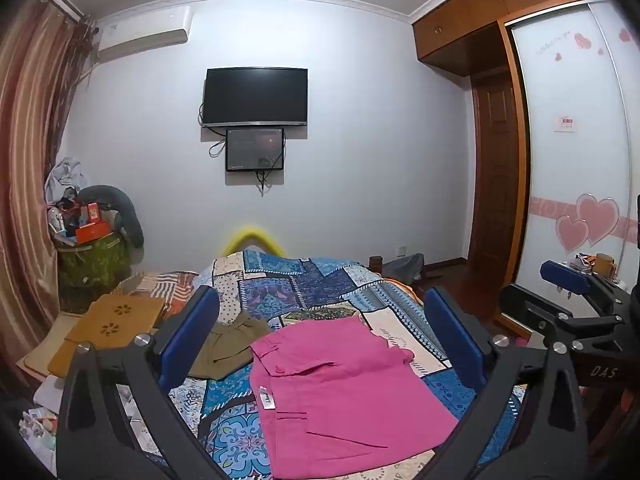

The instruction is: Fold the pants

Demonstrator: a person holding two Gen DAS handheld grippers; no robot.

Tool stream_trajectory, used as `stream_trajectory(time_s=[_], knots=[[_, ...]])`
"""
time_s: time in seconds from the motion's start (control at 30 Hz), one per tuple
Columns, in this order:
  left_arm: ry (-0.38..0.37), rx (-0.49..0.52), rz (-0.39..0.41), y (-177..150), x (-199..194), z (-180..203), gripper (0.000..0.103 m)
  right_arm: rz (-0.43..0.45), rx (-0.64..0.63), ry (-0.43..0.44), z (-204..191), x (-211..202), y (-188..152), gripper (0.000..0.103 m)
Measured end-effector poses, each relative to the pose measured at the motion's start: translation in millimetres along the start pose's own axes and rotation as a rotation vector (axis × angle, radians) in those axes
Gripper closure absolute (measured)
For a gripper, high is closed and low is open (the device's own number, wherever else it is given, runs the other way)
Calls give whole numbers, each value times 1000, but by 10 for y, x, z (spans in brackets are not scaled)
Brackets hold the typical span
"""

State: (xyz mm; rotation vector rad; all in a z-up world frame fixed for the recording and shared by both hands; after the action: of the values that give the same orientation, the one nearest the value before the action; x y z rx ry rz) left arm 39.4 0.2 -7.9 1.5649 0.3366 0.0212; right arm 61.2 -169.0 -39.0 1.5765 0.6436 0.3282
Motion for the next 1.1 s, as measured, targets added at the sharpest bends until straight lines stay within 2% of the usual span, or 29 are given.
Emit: stream_trajectory(time_s=[0.13,0.17,0.2,0.3,0.4,1.1], knots=[[-17,-15,-17,12,33,-29,0,1,-1,1,-2,-2,2,0],[-16,-35,-56,-14,152,-86,0,0,1,1,-2,-4,2,0],[-16,-38,-59,-8,208,-123,0,0,2,2,-1,-6,4,0],[-4,-12,-11,11,132,-76,0,0,6,4,-2,-19,15,0],[1,-8,-2,-19,87,-35,0,-3,2,-2,19,9,27,0],[9,-11,-12,-43,104,-26,0,-6,0,4,-2,1,14,0]])
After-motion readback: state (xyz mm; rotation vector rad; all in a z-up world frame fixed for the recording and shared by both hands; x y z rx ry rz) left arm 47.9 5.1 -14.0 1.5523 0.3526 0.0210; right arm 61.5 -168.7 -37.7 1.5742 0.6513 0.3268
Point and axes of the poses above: each gripper's, at about its wrist camera, not at the fingertips, and x roughly the way its jaws point, z to its right, y to its top, the point moved 4 cm from there along x, roughly the way its jaws point, and after that the axes turned 13 degrees about y, right-handed, at the moved point
